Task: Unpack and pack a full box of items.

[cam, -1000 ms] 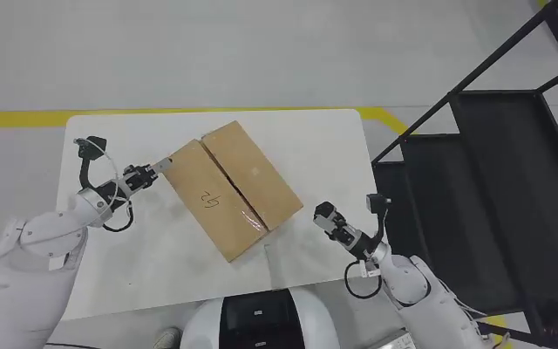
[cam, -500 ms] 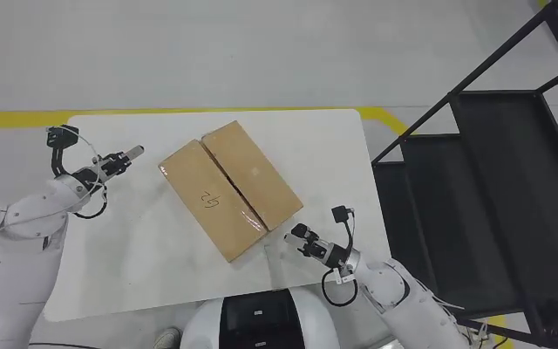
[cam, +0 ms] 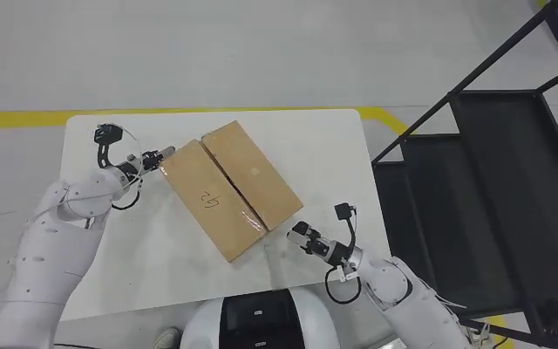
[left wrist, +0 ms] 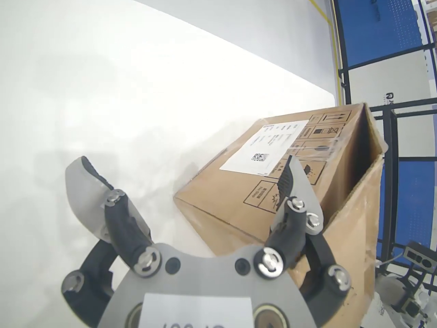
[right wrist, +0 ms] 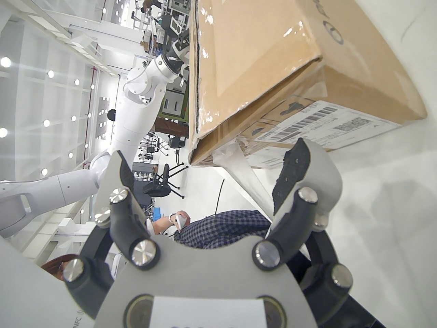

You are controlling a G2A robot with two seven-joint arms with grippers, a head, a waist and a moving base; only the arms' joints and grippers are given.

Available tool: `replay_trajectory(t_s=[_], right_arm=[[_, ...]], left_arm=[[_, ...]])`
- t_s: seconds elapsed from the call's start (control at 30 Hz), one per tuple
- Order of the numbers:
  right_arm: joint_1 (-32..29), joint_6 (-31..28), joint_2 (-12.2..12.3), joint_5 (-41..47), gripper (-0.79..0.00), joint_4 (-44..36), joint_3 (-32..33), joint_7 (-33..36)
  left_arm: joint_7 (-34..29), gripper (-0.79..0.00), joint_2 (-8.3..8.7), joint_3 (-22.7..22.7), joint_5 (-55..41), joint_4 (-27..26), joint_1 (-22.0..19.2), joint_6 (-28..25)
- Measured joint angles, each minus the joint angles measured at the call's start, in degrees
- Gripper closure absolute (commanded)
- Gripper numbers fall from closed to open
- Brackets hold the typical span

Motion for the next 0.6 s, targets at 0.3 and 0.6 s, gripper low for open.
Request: replay_trajectory(t_s=[0.3, 0.6], right_arm=[[0.4, -0.9, 0.0, 1.6, -0.785, 1.1, -0.1, 0.5], [2.8, 0.8, -0.3, 0.3, -0.785, 3.4, 0.6, -3.5]], left_arm=[[-5.0, -0.785, 0.10, -1.1, -2.2, 0.5, -0.1, -4.7], [-10.8, -0.785, 1.91, -5.8, 0.1, -4.4, 5.4, -7.4]])
